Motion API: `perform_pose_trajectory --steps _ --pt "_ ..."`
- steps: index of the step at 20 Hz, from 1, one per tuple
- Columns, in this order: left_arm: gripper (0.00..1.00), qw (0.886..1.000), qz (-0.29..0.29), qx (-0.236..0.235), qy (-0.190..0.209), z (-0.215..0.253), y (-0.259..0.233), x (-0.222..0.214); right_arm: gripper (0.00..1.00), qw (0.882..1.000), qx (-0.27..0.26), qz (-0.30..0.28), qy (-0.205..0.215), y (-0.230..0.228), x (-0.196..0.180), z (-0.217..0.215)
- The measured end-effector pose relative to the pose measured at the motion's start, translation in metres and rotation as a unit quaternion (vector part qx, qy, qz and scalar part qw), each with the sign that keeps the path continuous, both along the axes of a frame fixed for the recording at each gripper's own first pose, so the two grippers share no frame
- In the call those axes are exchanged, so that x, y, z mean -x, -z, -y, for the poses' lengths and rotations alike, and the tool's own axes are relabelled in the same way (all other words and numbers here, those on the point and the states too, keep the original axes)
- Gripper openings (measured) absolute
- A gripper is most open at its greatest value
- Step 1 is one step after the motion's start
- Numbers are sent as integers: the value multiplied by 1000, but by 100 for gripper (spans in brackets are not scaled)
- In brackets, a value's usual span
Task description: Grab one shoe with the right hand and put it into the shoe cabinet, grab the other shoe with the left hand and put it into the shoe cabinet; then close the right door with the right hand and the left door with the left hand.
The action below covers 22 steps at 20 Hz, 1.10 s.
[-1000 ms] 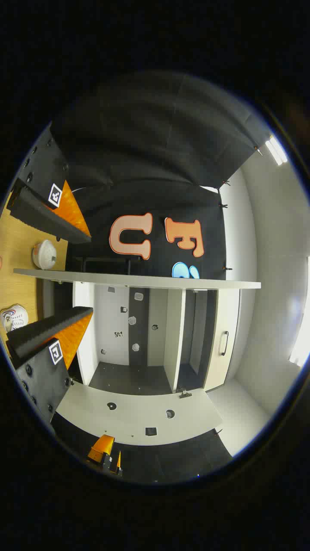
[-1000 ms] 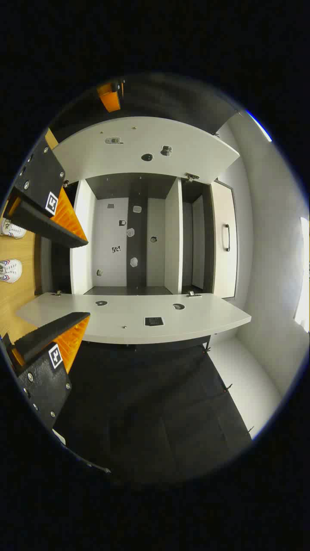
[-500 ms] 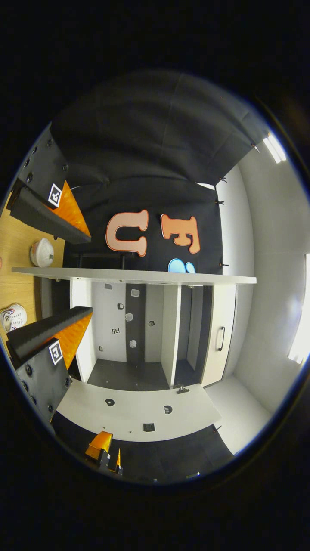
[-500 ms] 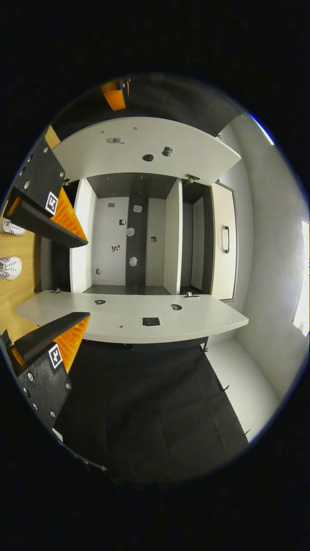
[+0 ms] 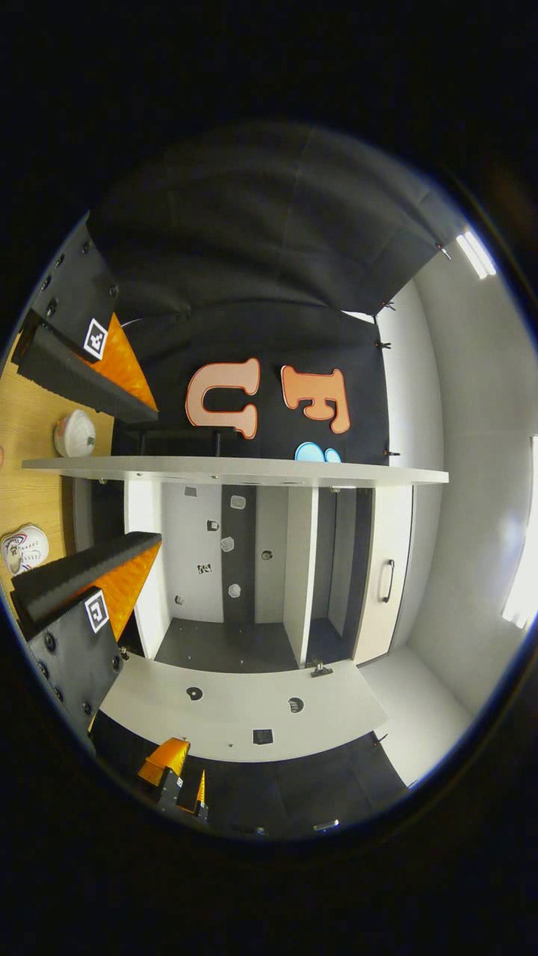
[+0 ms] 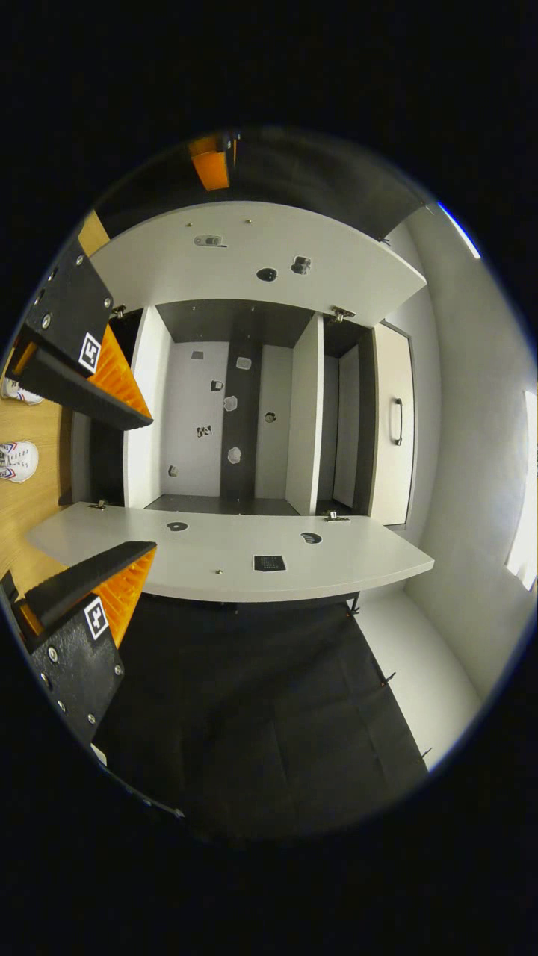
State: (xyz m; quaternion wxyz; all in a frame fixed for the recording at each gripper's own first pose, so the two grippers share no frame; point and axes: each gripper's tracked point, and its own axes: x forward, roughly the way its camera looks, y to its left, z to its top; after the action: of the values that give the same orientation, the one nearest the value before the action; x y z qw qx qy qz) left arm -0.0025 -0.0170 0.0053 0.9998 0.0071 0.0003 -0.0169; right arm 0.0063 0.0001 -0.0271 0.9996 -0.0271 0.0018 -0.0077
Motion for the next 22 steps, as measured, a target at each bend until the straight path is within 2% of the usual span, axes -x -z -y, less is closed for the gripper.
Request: perform_pose_trajectory --steps 1,2,10,15,16,18,22 --pt "93 1000 0 -3 -1 -1 0 0 93 1000 1 -10 -1 16 -3 -1" --pt "96 1000 -1 -5 -2 -1 1 2 93 1000 0 -27 -5 35 -5 -4" --pt "96 1000 -7 -7 -3 0 9 4 93 986 -2 -169 -10 200 -11 -4" --pt "96 1000 -12 -7 -7 -2 12 3 93 966 -25 -258 -3 304 0 0" --pt "93 1000 -12 -9 -8 -3 14 3 93 962 -33 -271 0 321 1 1" --pt "96 1000 -15 -12 -9 -3 16 4 93 953 -41 -301 11 356 6 6" --pt "96 999 -23 -24 -15 -7 23 4 92 939 -31 -343 17 405 15 11"
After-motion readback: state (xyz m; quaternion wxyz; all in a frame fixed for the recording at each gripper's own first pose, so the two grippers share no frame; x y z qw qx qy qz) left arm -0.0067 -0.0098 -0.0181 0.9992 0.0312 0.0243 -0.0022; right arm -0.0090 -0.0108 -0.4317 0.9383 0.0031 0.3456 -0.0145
